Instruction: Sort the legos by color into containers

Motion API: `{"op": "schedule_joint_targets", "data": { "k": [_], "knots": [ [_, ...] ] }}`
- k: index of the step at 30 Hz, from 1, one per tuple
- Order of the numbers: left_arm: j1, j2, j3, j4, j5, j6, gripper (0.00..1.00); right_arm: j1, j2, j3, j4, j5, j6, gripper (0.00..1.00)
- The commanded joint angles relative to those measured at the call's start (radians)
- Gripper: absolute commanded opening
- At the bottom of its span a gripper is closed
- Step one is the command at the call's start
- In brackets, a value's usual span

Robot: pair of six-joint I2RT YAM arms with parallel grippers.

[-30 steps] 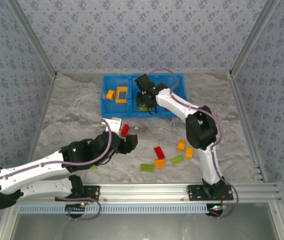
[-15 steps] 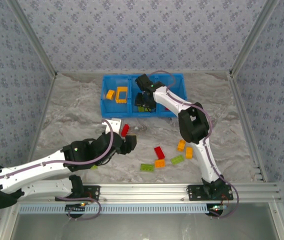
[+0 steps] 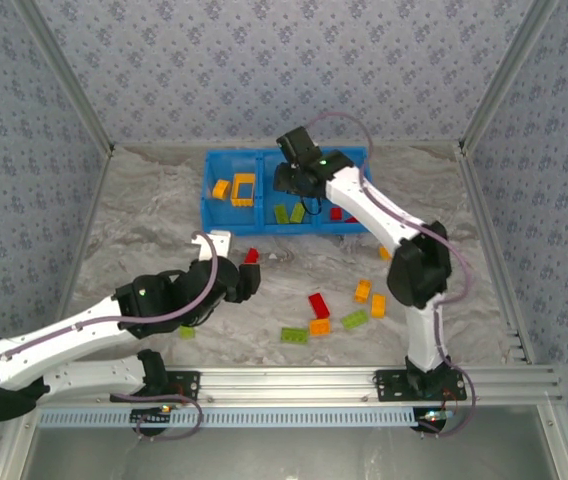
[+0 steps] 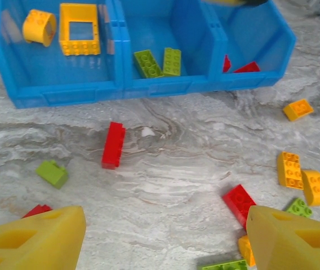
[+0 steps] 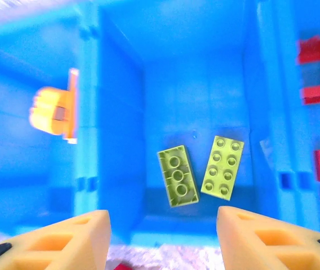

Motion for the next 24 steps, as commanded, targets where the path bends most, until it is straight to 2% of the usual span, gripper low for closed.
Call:
{"op": "schedule_joint_targets", "data": {
  "k": [1, 9, 13, 17, 24],
  "knots": [
    [0.030, -0.001, 0.039, -0.079, 0.002, -0.010, 0.75, 0.027, -0.154, -0.111, 0.043, 0.092, -0.052, 0.55],
    [0.124, 0.005, 0.045, -0.106, 0.104, 0.000, 0.75, 0.116, -0.475, -0.454, 0.168, 0.157, -0.099, 0.56],
    [0.235, 0.034, 0.038, -0.141, 0.185, -0.017, 0.71, 0.218, -0.623, -0.620, 0.234, 0.188, -0.157, 0.57],
    [0.400, 0.093, 0.031, -0.144, 0.326, -0.023, 0.67, 0.341, -0.740, -0.805, 0.333, 0.185, -0.217, 0.59],
    [0.538, 0.186, -0.032, -0.050, 0.435, -0.018, 0.59, 0.507, -0.826, -1.019, 0.441, 0.200, -0.221, 0.61]
  ]
}}
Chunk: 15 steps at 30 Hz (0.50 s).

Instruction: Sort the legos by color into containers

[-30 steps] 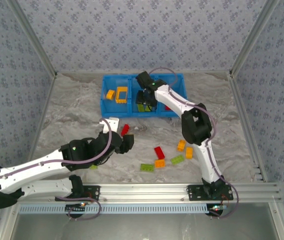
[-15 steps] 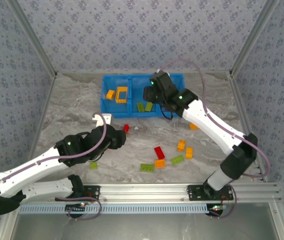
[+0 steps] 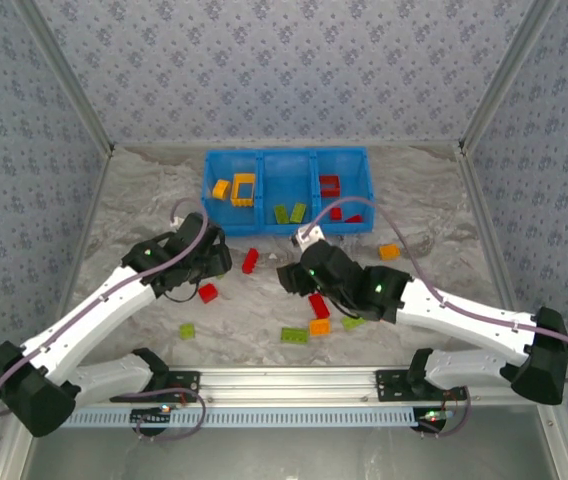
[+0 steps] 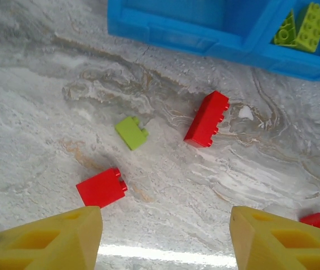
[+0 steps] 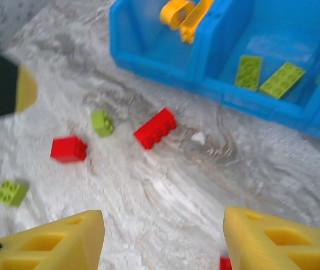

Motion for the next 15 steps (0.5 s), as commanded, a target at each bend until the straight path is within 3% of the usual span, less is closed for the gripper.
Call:
{"op": "schedule_joint_targets", "data": {
  "k": [1, 7, 15],
  "knots": [
    [0.061, 0.048, -0.042, 0.062, 0.106, -0.004, 0.58, 0.051, -0.019, -0.063, 0.080, 0.044, -0.003, 0.61],
    [0.186, 0.211, -0.060, 0.186, 0.178, 0.005, 0.53, 0.125, 0.018, -0.085, 0.107, 0.050, 0.033, 0.61],
    [0.217, 0.388, -0.045, 0.245, 0.176, 0.002, 0.52, 0.163, 0.075, -0.071, 0.126, 0.041, 0.055, 0.61]
  ]
}}
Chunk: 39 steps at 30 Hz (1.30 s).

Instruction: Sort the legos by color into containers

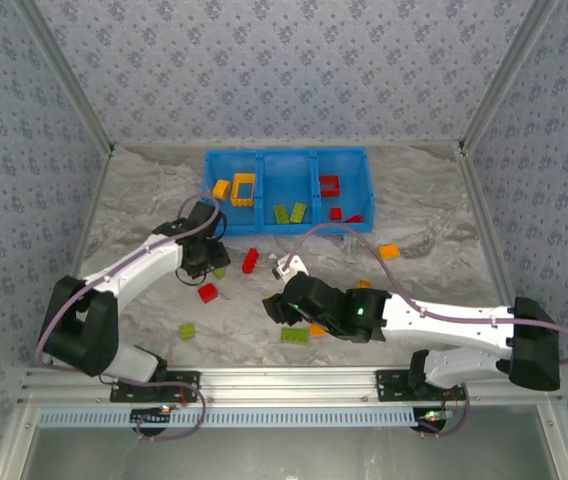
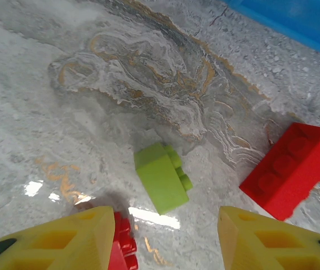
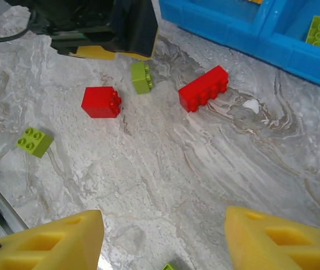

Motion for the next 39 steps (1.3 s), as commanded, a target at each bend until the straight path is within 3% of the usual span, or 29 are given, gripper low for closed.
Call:
{"op": "schedule_joint_targets", "data": {
  "k": [1, 10, 17, 22, 27, 30, 34, 39],
  "knots": [
    [0.004, 0.043, 0.015, 0.041, 0.016, 0.000, 0.52, 0.011, 0.010, 0.009, 0.023, 0.020, 0.026, 0.61],
    [0.005, 0.140, 0.016, 0.076, -0.008, -0.017, 0.49, 0.014, 0.010, 0.009, 0.026, 0.028, 0.033, 0.61],
    [0.004, 0.187, 0.025, 0.100, -0.017, -0.018, 0.38, 0.014, 0.011, 0.008, 0.023, 0.034, 0.044, 0.61],
    [-0.030, 0.107, 0.034, 0.072, -0.072, -0.015, 0.27, 0.015, -0.008, 0.015, 0.001, 0.064, 0.048, 0.61],
    [-0.136, 0.022, 0.187, -0.017, -0.124, 0.037, 0.26, 0.011, -0.115, 0.049, -0.078, 0.237, 0.036, 0.62],
    [-0.209, 0.047, 0.320, -0.045, -0.156, 0.086, 0.25, -0.008, -0.199, 0.049, -0.077, 0.354, 0.005, 0.65],
    [-0.272, 0.131, 0.471, -0.041, -0.171, 0.156, 0.25, -0.063, -0.259, 0.061, -0.062, 0.417, -0.046, 0.67],
    [-0.293, 0.303, 0.651, -0.021, -0.152, 0.221, 0.25, -0.165, -0.292, 0.070, -0.058, 0.387, -0.039, 0.67]
  ]
}}
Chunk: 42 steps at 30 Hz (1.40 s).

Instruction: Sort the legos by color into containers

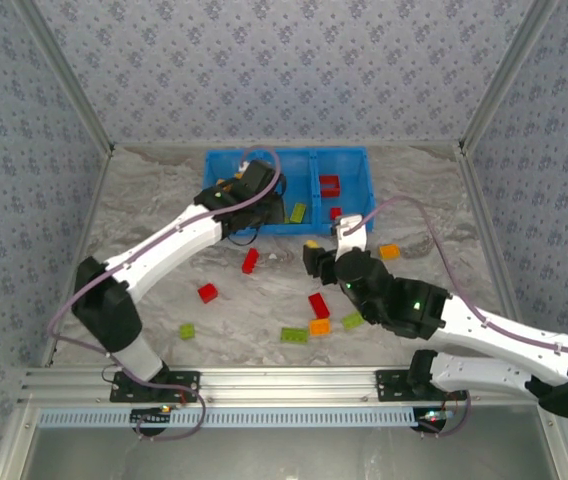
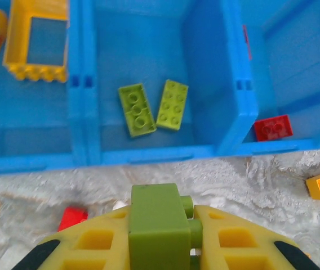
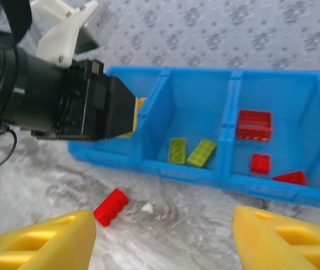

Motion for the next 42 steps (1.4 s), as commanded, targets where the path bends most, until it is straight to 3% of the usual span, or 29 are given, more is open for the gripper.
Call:
{"op": "schedule_joint_targets", "data": {
  "k": [1, 16, 25, 30, 34, 42],
  "knots": [
    [0.003, 0.130, 0.098, -0.023, -0.006, 0.078, 0.25, -0.051, -0.016, 0.022, -0.013, 0.020, -0.008, 0.67],
    [0.093, 0.632, 0.623, -0.131, 0.015, 0.130, 0.26, -0.087, -0.018, -0.024, -0.007, -0.113, 0.056, 0.67],
    [0.127, 0.811, 0.840, -0.209, 0.081, 0.148, 0.30, -0.073, -0.029, -0.045, -0.031, -0.126, 0.076, 0.67],
    [0.128, 0.818, 0.842, -0.226, 0.079, 0.136, 0.36, -0.072, -0.033, -0.062, -0.031, -0.134, 0.092, 0.67],
    [0.123, 0.787, 0.842, -0.242, 0.062, 0.139, 0.49, -0.070, -0.034, -0.064, -0.042, -0.137, 0.096, 0.68],
    [0.087, 0.585, 0.785, -0.232, -0.004, 0.141, 0.49, -0.065, -0.012, -0.070, -0.045, -0.174, 0.051, 0.67]
  ]
}}
